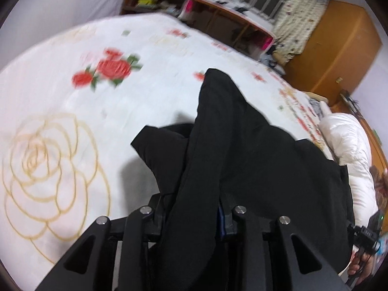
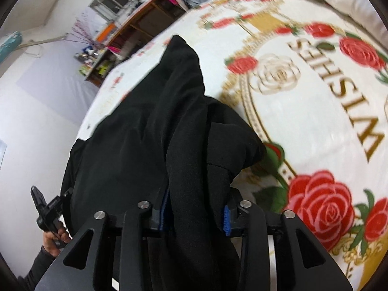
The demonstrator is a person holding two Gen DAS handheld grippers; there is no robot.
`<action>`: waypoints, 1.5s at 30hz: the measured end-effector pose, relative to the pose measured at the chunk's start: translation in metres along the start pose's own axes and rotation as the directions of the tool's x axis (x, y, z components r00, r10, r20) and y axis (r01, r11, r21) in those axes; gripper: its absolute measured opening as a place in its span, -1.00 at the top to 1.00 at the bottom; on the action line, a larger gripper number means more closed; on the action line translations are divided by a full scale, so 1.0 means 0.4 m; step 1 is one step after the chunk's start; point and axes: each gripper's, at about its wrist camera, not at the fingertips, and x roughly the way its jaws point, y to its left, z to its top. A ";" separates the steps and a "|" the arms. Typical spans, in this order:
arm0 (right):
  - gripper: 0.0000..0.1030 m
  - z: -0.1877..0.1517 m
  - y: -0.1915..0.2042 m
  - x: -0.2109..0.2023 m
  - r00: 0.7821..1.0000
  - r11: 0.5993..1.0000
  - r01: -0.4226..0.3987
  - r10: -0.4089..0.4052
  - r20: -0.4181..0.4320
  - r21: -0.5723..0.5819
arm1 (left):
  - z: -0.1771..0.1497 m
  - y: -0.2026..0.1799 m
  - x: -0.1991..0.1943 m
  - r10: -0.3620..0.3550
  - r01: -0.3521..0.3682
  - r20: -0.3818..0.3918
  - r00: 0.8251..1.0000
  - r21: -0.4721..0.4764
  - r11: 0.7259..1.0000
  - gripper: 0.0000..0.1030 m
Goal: Fold large clothes
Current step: 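Grasp the folded edge with both grippers and fold it over again, then release the coat and smooth the folded bundle with both grippers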
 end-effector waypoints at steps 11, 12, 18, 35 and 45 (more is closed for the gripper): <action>-0.17 -0.004 -0.007 -0.087 0.993 0.994 0.109 -0.109 0.050 0.003 | -0.001 0.015 -0.054 -0.026 0.027 -0.020 0.999 0.018 0.999 0.06; -0.17 0.000 0.001 -0.108 0.991 0.993 0.115 -0.114 0.075 -0.001 | 0.000 0.011 -0.068 -0.023 0.023 -0.011 1.000 0.028 0.999 0.07; -0.17 0.025 0.120 -0.161 0.976 0.982 0.138 -0.112 0.187 -0.129 | 0.025 0.001 -0.156 0.022 -0.024 0.135 0.991 0.014 1.000 0.09; -0.12 0.127 0.153 0.060 0.969 0.950 0.237 -0.214 0.126 -0.202 | 0.070 -0.433 0.137 -0.232 0.248 -0.086 0.969 0.302 0.921 0.08; -0.10 0.218 0.106 0.221 0.960 0.937 0.279 -0.270 0.067 -0.211 | 0.084 -0.519 0.350 -0.158 0.212 -0.191 0.969 0.315 0.925 0.08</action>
